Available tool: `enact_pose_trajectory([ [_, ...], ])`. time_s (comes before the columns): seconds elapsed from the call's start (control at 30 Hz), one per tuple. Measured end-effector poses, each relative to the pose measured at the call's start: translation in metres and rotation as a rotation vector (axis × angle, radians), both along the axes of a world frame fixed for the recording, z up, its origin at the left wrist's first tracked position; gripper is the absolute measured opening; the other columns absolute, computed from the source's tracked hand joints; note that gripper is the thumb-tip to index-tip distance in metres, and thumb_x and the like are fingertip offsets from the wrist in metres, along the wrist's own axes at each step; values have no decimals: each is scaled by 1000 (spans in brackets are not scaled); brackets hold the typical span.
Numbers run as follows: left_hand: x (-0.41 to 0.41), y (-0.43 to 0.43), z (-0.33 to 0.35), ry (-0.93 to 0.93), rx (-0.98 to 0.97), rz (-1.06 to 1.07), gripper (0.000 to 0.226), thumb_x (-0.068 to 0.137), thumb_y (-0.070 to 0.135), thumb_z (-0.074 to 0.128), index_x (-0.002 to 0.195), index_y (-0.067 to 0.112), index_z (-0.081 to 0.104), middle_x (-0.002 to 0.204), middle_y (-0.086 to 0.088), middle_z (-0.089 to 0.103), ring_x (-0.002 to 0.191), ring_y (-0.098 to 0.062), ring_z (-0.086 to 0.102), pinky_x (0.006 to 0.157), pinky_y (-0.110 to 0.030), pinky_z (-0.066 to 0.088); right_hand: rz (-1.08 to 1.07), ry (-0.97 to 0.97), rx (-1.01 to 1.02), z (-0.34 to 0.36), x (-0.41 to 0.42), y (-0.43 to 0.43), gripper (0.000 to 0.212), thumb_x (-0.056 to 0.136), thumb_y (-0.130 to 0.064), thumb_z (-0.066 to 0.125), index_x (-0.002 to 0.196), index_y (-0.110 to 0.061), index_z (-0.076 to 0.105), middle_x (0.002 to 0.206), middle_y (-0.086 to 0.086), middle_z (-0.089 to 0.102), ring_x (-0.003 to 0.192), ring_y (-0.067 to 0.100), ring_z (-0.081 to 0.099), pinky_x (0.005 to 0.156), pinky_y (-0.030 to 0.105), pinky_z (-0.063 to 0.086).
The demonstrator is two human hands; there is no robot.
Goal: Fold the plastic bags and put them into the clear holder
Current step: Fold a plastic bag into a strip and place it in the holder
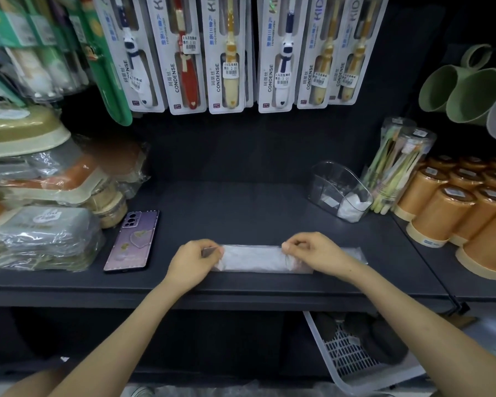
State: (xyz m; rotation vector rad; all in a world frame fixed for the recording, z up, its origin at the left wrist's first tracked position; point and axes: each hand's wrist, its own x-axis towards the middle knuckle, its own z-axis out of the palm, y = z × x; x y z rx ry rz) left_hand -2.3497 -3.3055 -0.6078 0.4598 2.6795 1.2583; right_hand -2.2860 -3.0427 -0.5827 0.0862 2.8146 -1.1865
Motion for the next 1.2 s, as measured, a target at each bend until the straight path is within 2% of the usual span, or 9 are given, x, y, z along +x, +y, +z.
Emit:
enact_pose_trajectory([
  [0.2, -4, 8, -3, 18, -79, 110, 10, 93, 31, 58, 90, 26, 66, 90, 11, 68, 94, -11, 63, 65, -23, 42, -46, -17, 141, -3, -15, 2, 29, 87, -32, 67, 58, -31, 61, 74, -18, 65, 88, 5, 62, 82, 27, 47],
  [0.33, -1, 12, -1, 57, -86, 230, 32, 92, 29, 58, 123, 18, 58, 96, 6, 62, 98, -19, 60, 73, -27, 37, -50, -34, 245, 0, -18, -2, 24, 90, -35, 62, 69, -23, 65, 60, -20, 58, 54, -9, 53, 51, 13, 34],
  [0.57, 12, 21, -9, 719, -241, 104, 38, 86, 26, 44, 103, 5, 70, 103, -13, 66, 92, -33, 62, 82, -38, 51, -66, -51, 275, 1, -19, -5, 31, 91, -33, 61, 61, -30, 56, 55, -19, 51, 55, -3, 48, 59, 21, 39],
  [0.67, 15, 34, -16, 572, -341, -85, 56, 91, 35, 28, 120, 5, 66, 129, -16, 60, 123, -36, 54, 105, -39, 36, -60, -57, 260, 0, -20, -4, 28, 90, -33, 61, 63, -28, 59, 66, -19, 57, 67, 4, 57, 60, 21, 41],
  [0.8, 19, 46, -22, 336, -587, -152, 78, 88, 54, -8, 153, 20, 18, 161, -8, 10, 149, -25, 4, 118, -33, -4, -66, -63, 246, -2, -21, -3, 21, 89, -32, 62, 72, -21, 66, 69, -20, 58, 79, 8, 60, 70, 24, 45],
  [0.93, 21, 48, -27, 296, -658, -134, 91, 72, 57, -22, 154, 28, 4, 162, -8, -2, 149, -22, -6, 118, -35, -10, -69, -48, 219, -3, -21, -2, 21, 88, -33, 63, 72, -21, 67, 76, -18, 63, 85, 6, 62, 73, 24, 46],
  [1.07, 20, 48, -27, 259, -665, -146, 92, 68, 60, -21, 153, 32, -1, 162, -7, -6, 149, -22, -10, 120, -36, -10, -94, -90, 157, 0, -18, -1, 21, 89, -32, 63, 71, -21, 65, 50, -24, 57, 53, -5, 54, 48, 12, 37],
  [1.13, 20, 49, -27, 250, -679, -151, 92, 68, 62, -20, 153, 33, -3, 162, -7, -8, 148, -22, -11, 120, -36, -10, -129, -68, 89, 8, -14, 1, 13, 89, -32, 63, 86, -21, 68, 65, -20, 63, 70, 3, 60, 58, 18, 46],
  [1.2, 20, 50, -27, 246, -696, -150, 90, 70, 65, -18, 152, 34, -4, 161, -7, -9, 148, -22, -13, 120, -37, -10, -213, 142, 288, 5, -9, 0, 26, 93, -34, 55, 111, -21, 67, 96, -11, 69, 96, 17, 63, 84, 31, 51],
])
